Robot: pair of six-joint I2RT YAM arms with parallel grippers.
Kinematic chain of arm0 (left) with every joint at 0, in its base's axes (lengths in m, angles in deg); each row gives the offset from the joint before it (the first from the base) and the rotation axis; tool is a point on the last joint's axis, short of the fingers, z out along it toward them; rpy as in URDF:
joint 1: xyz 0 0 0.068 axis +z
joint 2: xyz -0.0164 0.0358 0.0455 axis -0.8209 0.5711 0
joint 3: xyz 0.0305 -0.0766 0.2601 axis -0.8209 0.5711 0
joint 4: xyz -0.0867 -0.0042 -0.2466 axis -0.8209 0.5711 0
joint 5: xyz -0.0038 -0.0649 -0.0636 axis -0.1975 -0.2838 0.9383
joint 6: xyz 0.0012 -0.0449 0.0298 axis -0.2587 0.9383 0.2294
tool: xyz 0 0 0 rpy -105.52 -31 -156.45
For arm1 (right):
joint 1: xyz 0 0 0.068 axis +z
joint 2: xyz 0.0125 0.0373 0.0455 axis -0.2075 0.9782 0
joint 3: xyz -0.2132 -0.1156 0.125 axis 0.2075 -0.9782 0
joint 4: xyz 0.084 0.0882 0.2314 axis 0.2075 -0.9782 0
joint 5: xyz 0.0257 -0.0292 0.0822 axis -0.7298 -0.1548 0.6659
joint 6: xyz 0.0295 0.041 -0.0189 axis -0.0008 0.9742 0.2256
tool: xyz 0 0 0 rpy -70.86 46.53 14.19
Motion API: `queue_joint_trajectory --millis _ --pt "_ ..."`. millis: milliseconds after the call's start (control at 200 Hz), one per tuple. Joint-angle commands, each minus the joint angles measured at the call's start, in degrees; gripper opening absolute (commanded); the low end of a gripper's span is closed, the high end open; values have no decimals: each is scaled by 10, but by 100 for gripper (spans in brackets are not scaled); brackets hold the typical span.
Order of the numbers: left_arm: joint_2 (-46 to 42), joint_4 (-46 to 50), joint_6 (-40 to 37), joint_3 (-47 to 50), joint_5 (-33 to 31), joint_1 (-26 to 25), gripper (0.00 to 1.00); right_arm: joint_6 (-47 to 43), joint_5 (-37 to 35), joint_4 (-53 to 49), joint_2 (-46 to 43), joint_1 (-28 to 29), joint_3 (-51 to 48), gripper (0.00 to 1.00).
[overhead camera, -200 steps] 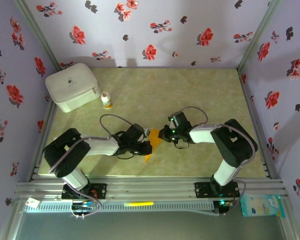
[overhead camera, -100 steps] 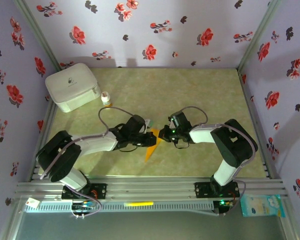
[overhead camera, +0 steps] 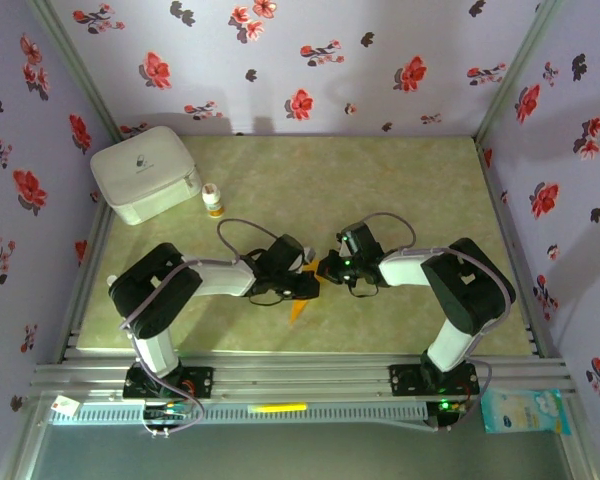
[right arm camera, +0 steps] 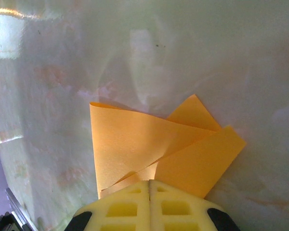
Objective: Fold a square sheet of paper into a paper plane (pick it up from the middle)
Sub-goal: Perform the fifth fold on the wing at the bottom-center of the table.
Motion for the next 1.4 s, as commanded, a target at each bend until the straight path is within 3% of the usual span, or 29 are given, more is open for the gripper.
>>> queue_joint_trajectory --millis 0,350,735,995,1200,1390 --pt "7 -1 7 9 -10 -8 9 -5 -55 -51 14 -8 -17 0" --pt "-41 -25 44 108 -13 -33 8 -6 -57 -53 17 -8 -18 0" --pt "-160 -29 76 225 -27 -36 7 -6 -55 -52 20 -8 -12 0" --pt "-269 -7 38 199 -64 -31 5 -4 -53 -53 15 -8 -9 0" --pt "-212 -23 21 135 -67 1 6 -1 -50 -54 11 -8 -6 0" --pt "-124 -57 20 102 -8 3 6 -1 -50 -56 6 -8 -6 0"
